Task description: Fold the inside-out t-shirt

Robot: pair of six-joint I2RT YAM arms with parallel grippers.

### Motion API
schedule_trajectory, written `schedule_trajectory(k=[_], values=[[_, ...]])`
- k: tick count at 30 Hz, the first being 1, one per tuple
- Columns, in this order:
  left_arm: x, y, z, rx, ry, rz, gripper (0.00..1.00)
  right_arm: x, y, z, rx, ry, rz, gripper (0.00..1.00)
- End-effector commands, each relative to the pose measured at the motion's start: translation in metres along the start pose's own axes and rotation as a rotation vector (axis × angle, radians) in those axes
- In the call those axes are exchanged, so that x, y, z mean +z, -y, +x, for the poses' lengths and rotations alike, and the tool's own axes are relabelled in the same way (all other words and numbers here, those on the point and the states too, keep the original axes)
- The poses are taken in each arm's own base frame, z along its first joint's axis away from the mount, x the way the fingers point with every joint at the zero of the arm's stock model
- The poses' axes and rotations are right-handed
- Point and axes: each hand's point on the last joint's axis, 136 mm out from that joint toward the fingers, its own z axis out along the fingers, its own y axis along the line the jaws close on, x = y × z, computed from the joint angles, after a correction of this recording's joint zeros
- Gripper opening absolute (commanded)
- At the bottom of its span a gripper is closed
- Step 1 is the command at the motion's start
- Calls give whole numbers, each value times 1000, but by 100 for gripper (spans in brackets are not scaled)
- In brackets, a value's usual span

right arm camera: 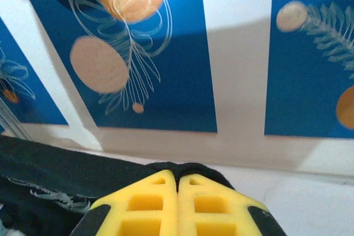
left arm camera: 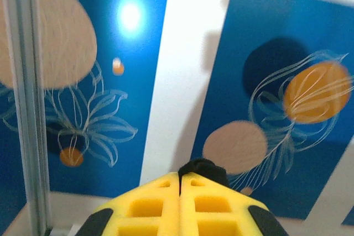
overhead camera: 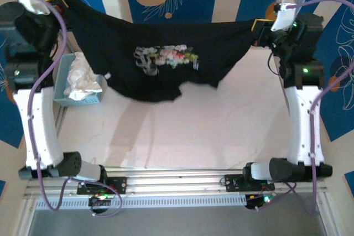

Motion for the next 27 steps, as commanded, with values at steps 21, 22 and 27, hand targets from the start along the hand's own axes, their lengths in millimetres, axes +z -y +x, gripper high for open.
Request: schedule_trajectory(k=[21, 22, 27], values=[[-74, 29, -101, 69, 347, 82, 0, -145, -29, -79, -217, 312, 128, 0], [-54, 25, -90, 67, 317, 76, 0, -131, -22, -76, -221, 291, 139, 0], [51, 7, -24, 66, 158, 59, 0, -48, 10, -45, -210, 165, 153, 0]])
